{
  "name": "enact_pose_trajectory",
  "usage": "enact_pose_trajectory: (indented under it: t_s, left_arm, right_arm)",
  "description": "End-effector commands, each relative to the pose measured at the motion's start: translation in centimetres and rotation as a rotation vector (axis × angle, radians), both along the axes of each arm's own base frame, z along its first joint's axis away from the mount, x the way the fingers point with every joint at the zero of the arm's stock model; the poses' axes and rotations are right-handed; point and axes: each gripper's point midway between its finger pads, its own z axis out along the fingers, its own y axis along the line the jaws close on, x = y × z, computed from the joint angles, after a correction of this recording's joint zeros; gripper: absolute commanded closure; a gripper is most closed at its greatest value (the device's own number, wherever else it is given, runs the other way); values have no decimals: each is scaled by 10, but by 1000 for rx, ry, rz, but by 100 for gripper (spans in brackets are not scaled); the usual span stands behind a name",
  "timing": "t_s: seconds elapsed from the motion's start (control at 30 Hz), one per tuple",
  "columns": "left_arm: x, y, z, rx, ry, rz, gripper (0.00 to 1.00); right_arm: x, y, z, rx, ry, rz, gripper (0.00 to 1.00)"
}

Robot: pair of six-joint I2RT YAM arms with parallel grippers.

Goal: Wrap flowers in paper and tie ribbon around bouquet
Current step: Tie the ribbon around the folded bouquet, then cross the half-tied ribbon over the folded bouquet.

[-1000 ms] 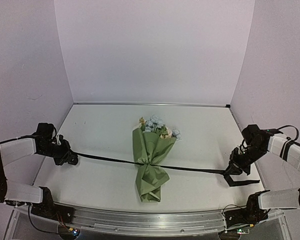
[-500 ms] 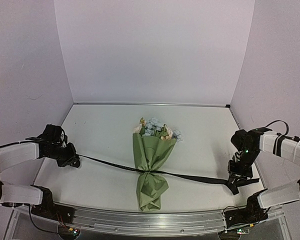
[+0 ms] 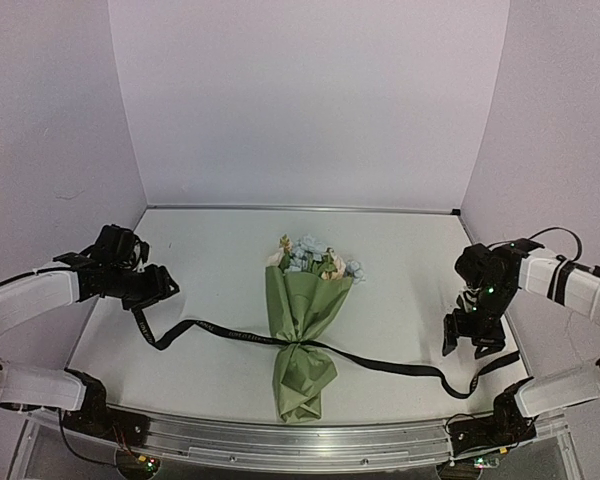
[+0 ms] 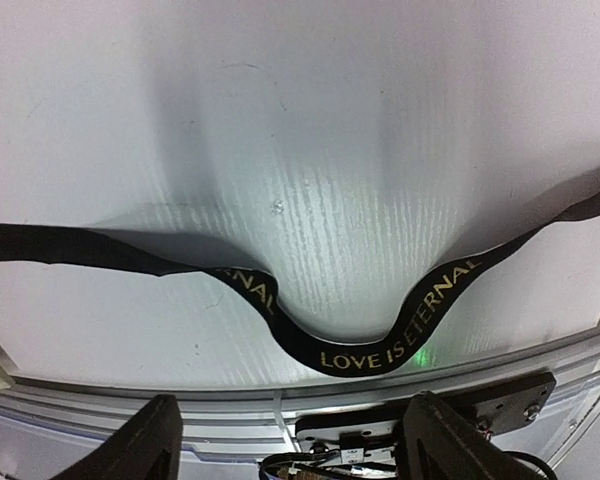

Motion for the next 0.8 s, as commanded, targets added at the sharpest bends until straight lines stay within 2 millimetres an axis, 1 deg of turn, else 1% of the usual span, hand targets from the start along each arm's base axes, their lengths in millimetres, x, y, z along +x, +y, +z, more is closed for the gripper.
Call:
enact_pose_trajectory:
  t_s: [0.0,0.07,0.13,0.2,0.23,0.27,0.3,0.4,0.5,0.6,0.7,0.77]
  left_arm:
    - [1,-37,4,58,-4,-87,38]
    - [-2,-40,-4,15,42,3,43]
    - [-5,-38,-15,-43,84,134,45]
    - [-9,-40,-24,-124,103,270,51]
    - [-11,-41,-28,-157,105,310,52]
    - [-12,-41,-32,-176,109,356,53]
    - [-14,-45,-36,-195,118,389,53]
    - [-13,-54,-47,-191,149,439,52]
    - [-11,-57,-59,-167,179,487,52]
    - [-4,-61,-64,-161,169,503,52]
    - [-1,-58,-72,-128,172,525,55]
    - [3,-58,-75,-120,163,533,57]
  right_arm:
    - [12,11,23,-28,-80,145,15]
    - [13,17,26,-38,-91,188,14]
    - [14,24,29,-30,-90,203,13]
    - [16,28,31,-31,-89,194,11]
    - [16,29,31,-31,-87,187,8]
    - [17,29,31,-42,-96,179,4]
    - [19,27,30,-56,-107,166,2]
    - [23,20,26,-94,-136,122,2]
    - [24,18,27,-103,-152,109,2]
    - [24,15,24,-106,-178,89,2]
    - [27,17,21,-85,-202,75,2]
    - [26,28,19,-31,-190,85,2]
